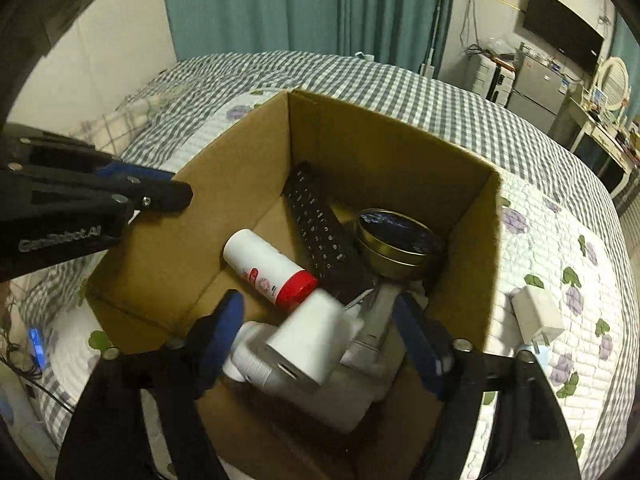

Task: Organize rigid objects
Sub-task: 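Carry the white charger into the box and open the right gripper, then grasp the light-blue earbud case with the right gripper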

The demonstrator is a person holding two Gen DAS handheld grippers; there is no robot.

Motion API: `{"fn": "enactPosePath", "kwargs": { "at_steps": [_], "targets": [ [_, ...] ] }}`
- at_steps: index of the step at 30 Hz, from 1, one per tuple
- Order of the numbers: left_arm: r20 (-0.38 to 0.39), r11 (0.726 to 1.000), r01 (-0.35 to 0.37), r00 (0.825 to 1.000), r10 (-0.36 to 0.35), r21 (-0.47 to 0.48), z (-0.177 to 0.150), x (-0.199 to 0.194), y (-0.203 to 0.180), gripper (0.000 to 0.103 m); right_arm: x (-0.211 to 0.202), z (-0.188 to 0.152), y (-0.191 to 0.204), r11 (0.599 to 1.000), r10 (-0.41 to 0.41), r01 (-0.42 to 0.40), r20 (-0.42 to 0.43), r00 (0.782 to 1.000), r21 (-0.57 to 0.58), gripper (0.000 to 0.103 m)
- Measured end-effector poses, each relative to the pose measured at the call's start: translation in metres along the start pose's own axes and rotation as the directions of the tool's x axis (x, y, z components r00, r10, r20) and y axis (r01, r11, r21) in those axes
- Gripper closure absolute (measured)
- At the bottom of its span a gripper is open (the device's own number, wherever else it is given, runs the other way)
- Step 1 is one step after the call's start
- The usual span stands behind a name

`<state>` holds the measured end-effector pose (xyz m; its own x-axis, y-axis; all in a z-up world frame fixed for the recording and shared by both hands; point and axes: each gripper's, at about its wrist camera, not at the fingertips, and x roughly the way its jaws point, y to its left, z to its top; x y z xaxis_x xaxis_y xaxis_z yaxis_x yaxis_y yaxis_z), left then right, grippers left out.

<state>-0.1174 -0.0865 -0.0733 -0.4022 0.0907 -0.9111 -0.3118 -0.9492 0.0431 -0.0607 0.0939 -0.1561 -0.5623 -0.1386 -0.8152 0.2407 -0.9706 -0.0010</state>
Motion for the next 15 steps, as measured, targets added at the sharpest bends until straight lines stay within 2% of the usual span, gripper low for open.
{"fn": "enactPosePath", "kwargs": {
  "at_steps": [4,8,12,15],
  "targets": [
    [0.0,1.0,-0.005,1.0,0.005,-0.006,0.001,0.0,0.0,0.094,-0.023,0.002,-0.008,1.0,-0.022,0.022,0.044,0.999,0.013,0.021],
    [0.001,1.0,0.015,1.0,-0.015,-0.017,0.0,-0.002,0.002,0.094,-0.061,-0.002,-0.037,0.999,-0.023,0.019,0.109,0.994,0.037,0.016],
    [-0.01,1.0,0.021,1.0,-0.021,-0.007,0.001,-0.004,0.003,0.094,-0.09,-0.008,-0.088,0.992,-0.044,0.025,0.154,0.987,0.125,0.013],
    [-0.014,1.0,0.0,1.0,0.001,0.015,0.002,-0.004,-0.002,0.094,-0.091,-0.017,-0.136,0.972,-0.089,0.057,0.134,0.987,0.226,0.013]
  ]
}}
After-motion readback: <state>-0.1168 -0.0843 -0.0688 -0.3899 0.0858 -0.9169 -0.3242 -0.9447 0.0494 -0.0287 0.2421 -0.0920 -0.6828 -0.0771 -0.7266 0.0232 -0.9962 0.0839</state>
